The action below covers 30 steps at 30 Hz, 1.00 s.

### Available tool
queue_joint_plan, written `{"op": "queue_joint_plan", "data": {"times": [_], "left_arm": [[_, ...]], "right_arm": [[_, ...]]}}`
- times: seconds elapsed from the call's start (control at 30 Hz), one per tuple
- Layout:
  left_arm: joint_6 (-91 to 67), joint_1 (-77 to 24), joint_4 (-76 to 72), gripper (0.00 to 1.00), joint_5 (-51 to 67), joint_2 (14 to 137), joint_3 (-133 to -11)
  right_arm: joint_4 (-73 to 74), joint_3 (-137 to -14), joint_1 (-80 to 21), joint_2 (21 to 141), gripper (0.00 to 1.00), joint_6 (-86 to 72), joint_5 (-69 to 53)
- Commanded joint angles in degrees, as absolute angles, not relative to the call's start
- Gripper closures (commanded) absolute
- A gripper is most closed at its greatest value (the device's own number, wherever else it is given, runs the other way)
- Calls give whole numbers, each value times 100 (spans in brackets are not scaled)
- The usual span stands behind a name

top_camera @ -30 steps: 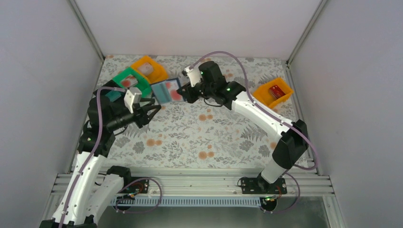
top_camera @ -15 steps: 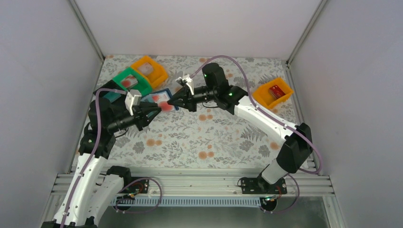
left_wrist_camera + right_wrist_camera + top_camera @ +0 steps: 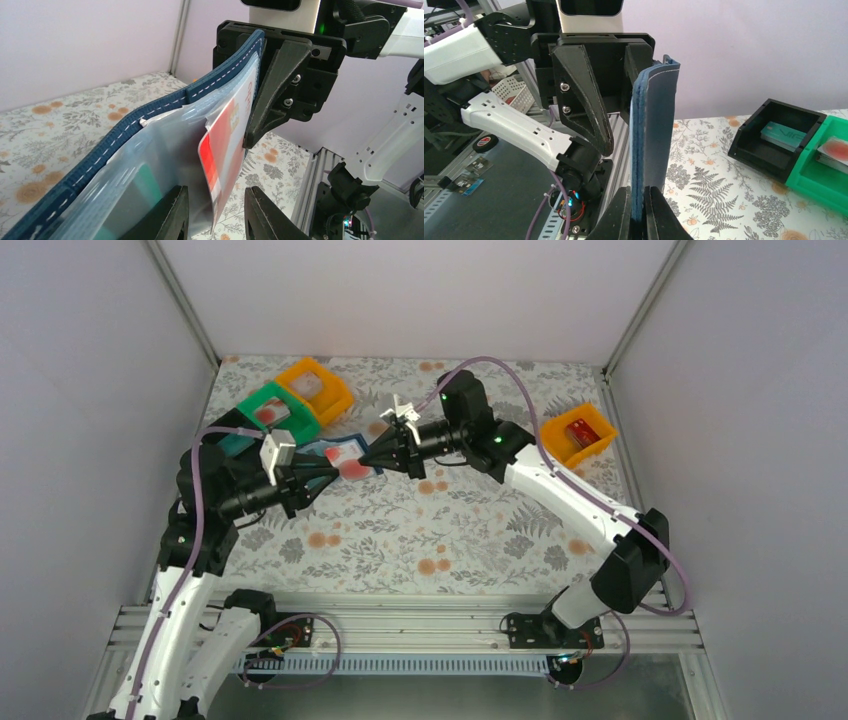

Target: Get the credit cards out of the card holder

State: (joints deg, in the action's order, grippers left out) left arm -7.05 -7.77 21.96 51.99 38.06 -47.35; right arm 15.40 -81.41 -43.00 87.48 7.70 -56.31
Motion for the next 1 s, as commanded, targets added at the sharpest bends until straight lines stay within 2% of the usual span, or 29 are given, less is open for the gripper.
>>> {"op": "queue_joint_plan", "data": {"times": [0.0,0.2,0.3,0.47,0.57,0.6,0.63,0.73,0.9,0.97], "left_arm": [[-600,-721,2255,71,5147,3823,-4796],[-823,-721,1703,71,5720,3857,-4741],[-1056,-725,1465,78,5796,3898,-4769],[-1270,-743,1228,81,6048,3911,-4740],[-1339,-747,1146,90,6116,3903,-4680],[-1344,-747,1139,97,6153,3894,-4676],[-1340,-747,1156,97,6181,3886,-4680],[-1221,-747,1425,98,6184,3864,-4759],[-1031,-739,1714,98,6059,3815,-4802],[-978,-741,1751,98,6024,3814,-4816]], "right_arm": [[1439,-8082,-4368,8446,96,1002,-6431],[1416,-8188,-4459,8662,96,896,-6445],[1392,-8278,-4482,8792,96,826,-6370],[1386,-8430,-4491,8956,96,750,-6164],[1389,-8498,-4500,9010,96,732,-6211],[1383,-8500,-4500,9007,96,735,-6228],[1387,-8499,-4500,8990,95,744,-6231],[1431,-8436,-4491,8908,86,846,-6196],[1669,-8278,-4336,8728,61,1126,-6131],[1782,-8231,-4281,8684,58,1194,-6124]]}}
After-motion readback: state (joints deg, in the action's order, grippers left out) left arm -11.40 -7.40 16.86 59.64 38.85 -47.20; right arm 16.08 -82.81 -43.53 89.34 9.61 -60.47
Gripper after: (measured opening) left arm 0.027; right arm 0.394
